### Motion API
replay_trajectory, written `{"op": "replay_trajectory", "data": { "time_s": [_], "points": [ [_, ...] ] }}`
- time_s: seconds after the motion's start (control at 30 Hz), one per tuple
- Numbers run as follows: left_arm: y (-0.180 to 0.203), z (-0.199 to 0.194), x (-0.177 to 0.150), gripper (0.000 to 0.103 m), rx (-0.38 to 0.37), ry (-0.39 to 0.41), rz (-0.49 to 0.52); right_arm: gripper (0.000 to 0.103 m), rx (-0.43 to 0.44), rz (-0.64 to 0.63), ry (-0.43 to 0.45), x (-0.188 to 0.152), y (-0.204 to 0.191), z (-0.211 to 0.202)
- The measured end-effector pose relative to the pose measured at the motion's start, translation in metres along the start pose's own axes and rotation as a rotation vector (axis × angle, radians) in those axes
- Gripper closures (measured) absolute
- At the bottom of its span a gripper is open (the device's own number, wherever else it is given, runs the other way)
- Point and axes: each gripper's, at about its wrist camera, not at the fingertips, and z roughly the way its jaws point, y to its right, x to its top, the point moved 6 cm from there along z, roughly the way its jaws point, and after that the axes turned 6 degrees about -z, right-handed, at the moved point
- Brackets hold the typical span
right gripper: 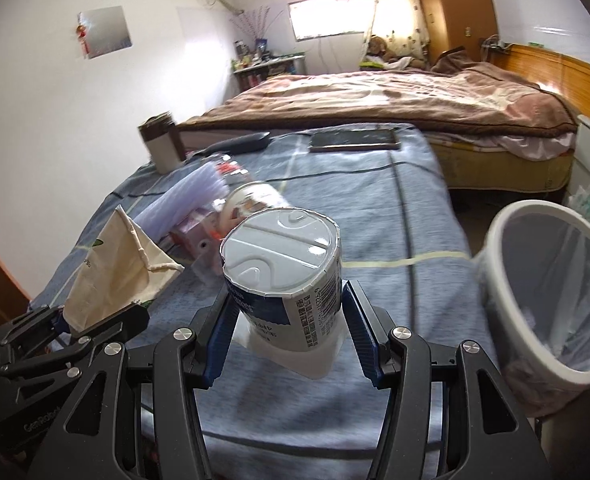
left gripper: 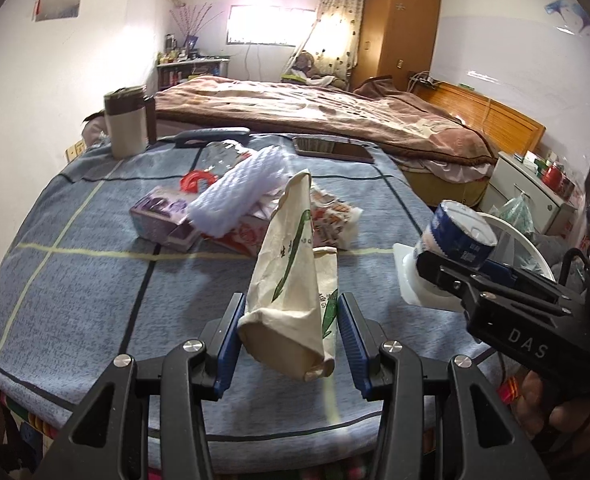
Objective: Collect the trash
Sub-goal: 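Carry the can over the wastebasket and open the right tool to drop it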
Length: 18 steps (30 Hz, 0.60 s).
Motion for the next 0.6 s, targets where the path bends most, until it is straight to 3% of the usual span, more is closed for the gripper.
{"op": "replay_trajectory", "data": {
  "time_s": [0.6],
  "points": [
    [0.089, 0.014, 0.014, 0.055, -0.103, 0.023, 0.126, 0.048, -0.164, 0.110, 0.058, -0.007, 0.081, -0.043]
  ]
}}
